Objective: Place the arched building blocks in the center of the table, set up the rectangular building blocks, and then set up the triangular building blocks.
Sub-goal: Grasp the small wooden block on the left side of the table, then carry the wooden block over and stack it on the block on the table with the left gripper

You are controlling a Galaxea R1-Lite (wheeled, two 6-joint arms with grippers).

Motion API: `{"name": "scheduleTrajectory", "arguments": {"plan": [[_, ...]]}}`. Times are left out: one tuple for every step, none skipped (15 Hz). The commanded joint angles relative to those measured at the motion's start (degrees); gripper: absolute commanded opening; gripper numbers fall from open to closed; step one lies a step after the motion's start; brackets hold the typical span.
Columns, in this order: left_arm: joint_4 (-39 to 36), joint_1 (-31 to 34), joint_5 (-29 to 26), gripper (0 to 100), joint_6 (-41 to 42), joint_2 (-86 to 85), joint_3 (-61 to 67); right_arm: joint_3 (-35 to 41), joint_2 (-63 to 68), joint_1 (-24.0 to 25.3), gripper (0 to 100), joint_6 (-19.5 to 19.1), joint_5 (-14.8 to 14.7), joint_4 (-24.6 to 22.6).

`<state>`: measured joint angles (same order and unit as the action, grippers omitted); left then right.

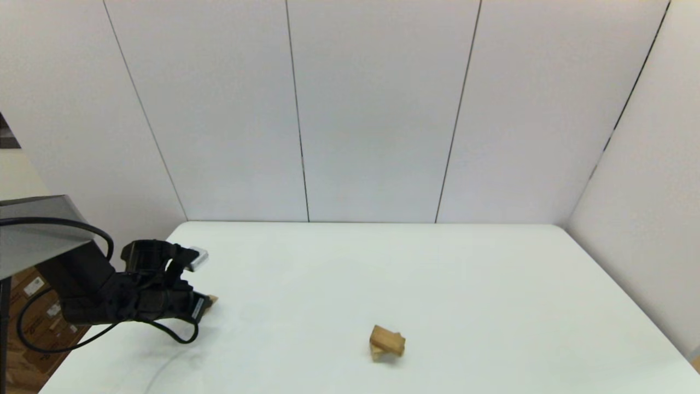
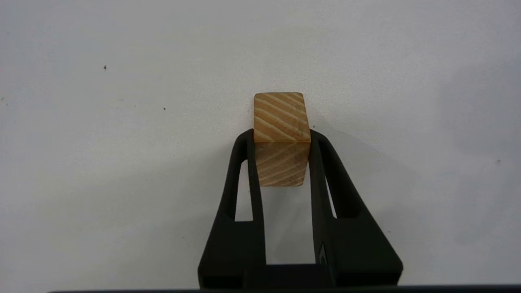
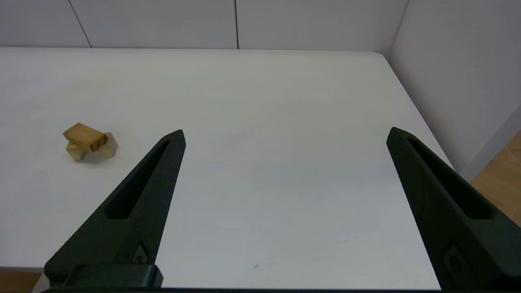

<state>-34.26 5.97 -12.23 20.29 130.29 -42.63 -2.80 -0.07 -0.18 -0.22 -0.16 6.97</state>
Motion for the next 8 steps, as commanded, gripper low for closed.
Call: {"name": "scheduleTrajectory", "arguments": {"plan": [[-0.2, 0.09, -0.08, 0, 0.02, -0.04, 0.09, -0.01, 0.07, 0.01, 100, -0.04, -0.02, 0.06], [-0.2, 0.09, -0.08, 0, 0.02, -0.21, 0.09, -0.01, 0.07, 0.01, 100, -0.04, -0.02, 0.06], [-0.2, 0.09, -0.17, 0, 0.02, -0.74, 0.09, -0.01, 0.07, 0.01, 100, -0.04, -0.02, 0.06], [-0.11, -0.08, -0.34, 0, -0.07, -2.15, 0.0, -0.01, 0.07, 0.01, 100, -0.04, -0.02, 0.06], [0.33, -0.88, -0.34, 0, -0.07, -4.35, -0.17, -0.01, 0.07, 0.01, 100, -0.04, -0.02, 0.06], [0.86, -2.11, -0.34, 0, -0.25, -6.37, -0.7, -0.01, 0.07, 0.01, 100, -0.04, -0.02, 0.06], [3.14, -3.34, -0.34, 0, -0.25, -8.83, -2.02, -0.01, 0.07, 0.01, 100, -0.04, -0.02, 0.06], [7.54, -4.83, -0.34, 0, -0.25, -11.46, -4.3, -0.01, 0.07, 0.01, 100, -0.04, -0.02, 0.06]]}}
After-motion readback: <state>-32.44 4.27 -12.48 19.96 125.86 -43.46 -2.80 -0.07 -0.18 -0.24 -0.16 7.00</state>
